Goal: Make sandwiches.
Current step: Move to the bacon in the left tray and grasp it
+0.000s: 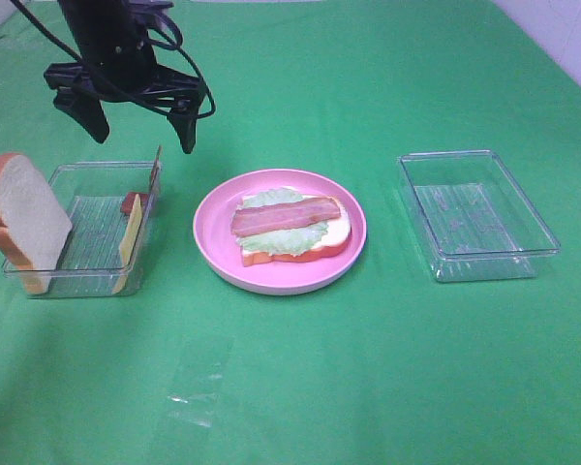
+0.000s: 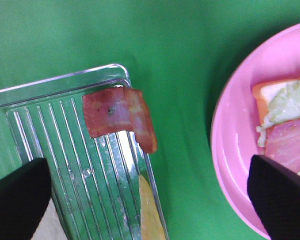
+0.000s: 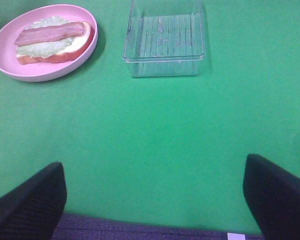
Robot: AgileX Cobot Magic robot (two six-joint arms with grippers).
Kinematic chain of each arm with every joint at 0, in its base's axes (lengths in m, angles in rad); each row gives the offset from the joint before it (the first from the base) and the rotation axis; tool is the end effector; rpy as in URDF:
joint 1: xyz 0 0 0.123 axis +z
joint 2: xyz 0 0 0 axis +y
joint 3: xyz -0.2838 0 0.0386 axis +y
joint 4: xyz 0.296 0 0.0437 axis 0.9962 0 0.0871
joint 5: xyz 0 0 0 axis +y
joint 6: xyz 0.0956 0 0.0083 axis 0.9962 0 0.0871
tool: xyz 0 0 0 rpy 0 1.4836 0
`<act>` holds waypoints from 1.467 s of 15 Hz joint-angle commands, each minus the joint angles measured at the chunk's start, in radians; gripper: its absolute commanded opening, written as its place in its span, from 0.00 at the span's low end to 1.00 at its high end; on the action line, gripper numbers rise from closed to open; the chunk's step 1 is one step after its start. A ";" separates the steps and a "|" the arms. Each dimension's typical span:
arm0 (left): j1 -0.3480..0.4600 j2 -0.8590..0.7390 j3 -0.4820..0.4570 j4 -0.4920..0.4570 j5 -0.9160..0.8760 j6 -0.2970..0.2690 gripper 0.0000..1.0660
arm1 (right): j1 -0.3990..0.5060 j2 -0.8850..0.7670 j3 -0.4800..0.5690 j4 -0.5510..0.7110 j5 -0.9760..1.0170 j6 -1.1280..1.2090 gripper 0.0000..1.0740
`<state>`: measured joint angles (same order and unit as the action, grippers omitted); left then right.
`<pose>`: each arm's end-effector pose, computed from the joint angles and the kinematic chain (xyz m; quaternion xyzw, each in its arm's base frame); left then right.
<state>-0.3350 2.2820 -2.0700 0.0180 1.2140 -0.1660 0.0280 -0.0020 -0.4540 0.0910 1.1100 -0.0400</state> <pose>0.5059 -0.1744 0.1999 0.0860 0.9895 -0.0202 0.1143 0.0431 0.0090 0.2793 -0.0316 0.8751 0.0426 0.4809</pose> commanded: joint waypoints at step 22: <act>-0.006 0.105 -0.034 0.048 -0.010 -0.008 0.32 | -0.006 -0.032 0.001 0.010 -0.003 -0.014 0.85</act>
<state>-0.3350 2.3850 -2.1020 0.0710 1.1990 -0.1670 0.0280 -0.0020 -0.4540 0.0980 1.1100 -0.0400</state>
